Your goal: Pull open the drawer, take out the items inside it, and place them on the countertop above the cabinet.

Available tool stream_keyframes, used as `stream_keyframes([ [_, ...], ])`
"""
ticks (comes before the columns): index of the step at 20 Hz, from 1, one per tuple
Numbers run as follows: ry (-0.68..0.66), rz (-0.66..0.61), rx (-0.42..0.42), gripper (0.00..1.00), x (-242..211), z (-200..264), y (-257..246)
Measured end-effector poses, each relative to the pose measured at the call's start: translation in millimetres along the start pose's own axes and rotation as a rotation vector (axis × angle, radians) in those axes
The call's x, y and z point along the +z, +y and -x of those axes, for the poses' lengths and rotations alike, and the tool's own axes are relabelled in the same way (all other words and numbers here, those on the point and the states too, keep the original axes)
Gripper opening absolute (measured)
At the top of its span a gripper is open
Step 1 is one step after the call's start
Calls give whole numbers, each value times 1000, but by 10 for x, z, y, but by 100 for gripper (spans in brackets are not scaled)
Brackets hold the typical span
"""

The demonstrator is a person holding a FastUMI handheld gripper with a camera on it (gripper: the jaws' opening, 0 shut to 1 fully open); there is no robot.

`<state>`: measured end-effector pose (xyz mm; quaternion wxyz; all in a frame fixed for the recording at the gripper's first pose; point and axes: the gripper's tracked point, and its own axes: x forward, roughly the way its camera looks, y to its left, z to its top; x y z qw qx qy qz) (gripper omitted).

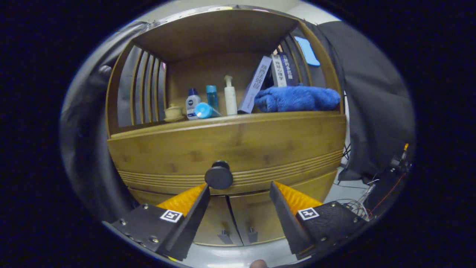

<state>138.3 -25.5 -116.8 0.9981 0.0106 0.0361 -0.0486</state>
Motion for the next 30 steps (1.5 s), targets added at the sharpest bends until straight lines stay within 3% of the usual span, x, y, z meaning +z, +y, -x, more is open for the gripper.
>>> stream_keyframes([
  [4,-38,20,-11,97,563,502,-111],
  [15,-120,29,127,97,1659,1758,258],
  [20,-154,-6,180,97,1971,2262,372],
  [24,-187,-62,165,97,2153,2515,240],
  [30,-209,-23,151,97,2151,2605,179],
])
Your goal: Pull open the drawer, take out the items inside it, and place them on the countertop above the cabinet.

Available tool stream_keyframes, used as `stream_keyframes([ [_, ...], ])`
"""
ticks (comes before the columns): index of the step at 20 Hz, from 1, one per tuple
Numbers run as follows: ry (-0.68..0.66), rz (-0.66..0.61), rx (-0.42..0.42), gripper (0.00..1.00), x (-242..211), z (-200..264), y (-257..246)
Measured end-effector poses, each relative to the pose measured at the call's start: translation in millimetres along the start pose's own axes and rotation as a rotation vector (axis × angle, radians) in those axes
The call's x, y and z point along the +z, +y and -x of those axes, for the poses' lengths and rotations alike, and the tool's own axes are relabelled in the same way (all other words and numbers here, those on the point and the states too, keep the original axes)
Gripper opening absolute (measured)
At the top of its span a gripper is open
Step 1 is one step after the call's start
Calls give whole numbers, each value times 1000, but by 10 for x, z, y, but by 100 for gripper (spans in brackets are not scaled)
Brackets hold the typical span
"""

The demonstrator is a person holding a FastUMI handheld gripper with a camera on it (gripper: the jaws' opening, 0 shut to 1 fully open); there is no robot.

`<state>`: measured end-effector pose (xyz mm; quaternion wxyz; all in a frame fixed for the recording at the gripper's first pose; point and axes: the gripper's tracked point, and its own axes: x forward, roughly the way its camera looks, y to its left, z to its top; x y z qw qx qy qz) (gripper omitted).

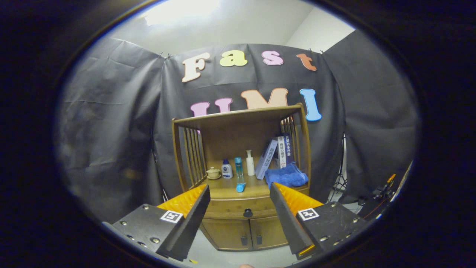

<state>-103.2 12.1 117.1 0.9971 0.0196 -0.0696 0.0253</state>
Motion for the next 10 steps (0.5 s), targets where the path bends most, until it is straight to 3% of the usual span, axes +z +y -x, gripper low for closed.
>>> stream_keyframes([
  [10,-29,8,17,97,17,-3,122],
])
